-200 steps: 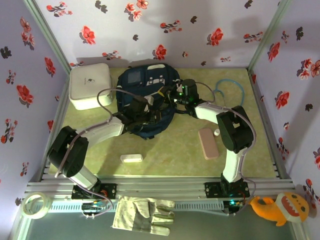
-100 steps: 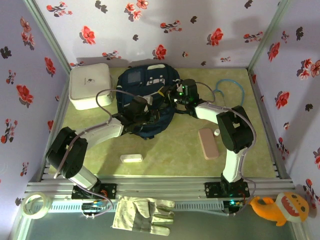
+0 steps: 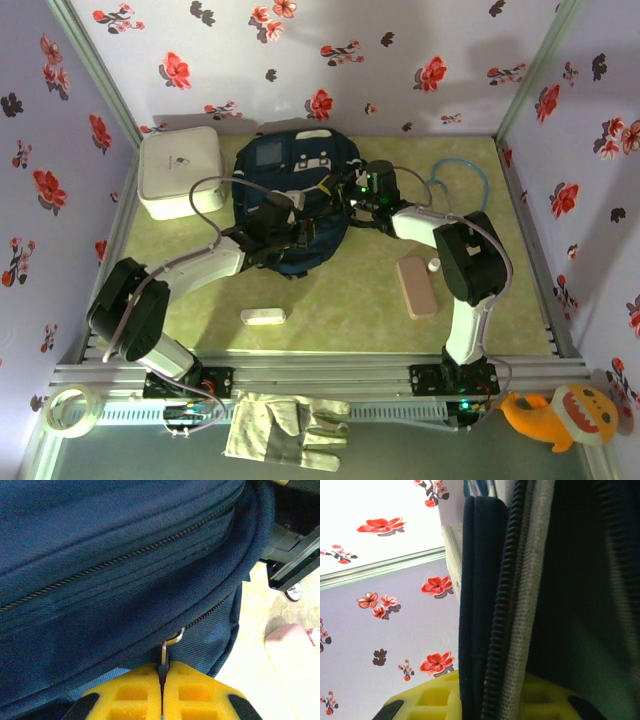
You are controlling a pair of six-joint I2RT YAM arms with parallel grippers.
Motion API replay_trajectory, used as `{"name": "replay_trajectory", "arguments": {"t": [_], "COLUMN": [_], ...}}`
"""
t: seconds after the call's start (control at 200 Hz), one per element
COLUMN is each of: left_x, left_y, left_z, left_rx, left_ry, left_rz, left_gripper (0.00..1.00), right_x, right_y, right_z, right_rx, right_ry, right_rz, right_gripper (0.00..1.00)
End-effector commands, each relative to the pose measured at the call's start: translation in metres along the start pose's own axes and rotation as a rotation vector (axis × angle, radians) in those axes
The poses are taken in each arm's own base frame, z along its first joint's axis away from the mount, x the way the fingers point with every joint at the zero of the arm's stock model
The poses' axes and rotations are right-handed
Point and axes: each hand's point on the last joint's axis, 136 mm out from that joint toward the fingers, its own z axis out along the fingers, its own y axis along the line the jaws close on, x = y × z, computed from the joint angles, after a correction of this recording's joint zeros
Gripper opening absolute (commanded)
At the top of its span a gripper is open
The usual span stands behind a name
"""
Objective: Pack the student bag
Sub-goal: Unzip the student bag at the top-center of the table.
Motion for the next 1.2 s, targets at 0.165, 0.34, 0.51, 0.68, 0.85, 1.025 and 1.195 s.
{"name": "replay_trajectory", "arguments": {"t": [0.165,0.34,0.51,0.68,0.85,1.025,1.195], "left_x": [0.020,0.029,0.017,0.000,-0.004,0.001,0.006], "left_y": [0.063,0.084,0.060,0.024,-0.009,-0.035,-0.051], "left_z": [-0.024,-0.034,-0.031,-0.025,-0.017,-0.006,0.005], "left_rx": [-0.170,-0.205,-0.107,-0.016,0.051,0.120,0.161], "left_ry": [0.016,0.016,0.018,0.013,0.023,0.045,0.074], "left_rz": [0.020,-0.007,0.045,0.112,0.165,0.197,0.224], "left_gripper": [0.00,0.00,0.00,0.00,0.00,0.00,0.00], "right_x": [-0.039,-0.050,-0.046,-0.035,-0.017,-0.002,0.013], "right_y": [0.042,0.032,0.027,0.024,0.007,-0.019,-0.029], "right_z": [-0.050,-0.059,-0.060,-0.068,-0.078,-0.091,-0.088], "right_rx": [-0.090,-0.071,-0.067,-0.074,-0.007,0.094,0.198], "right_ry": [-0.128,-0.156,-0.148,-0.154,-0.172,-0.206,-0.202], "right_rz": [-0.119,-0.111,-0.094,-0.064,-0.036,-0.008,-0.042], "right_gripper": [0.06,0.06,0.09,0.38,0.57,0.61,0.62]}}
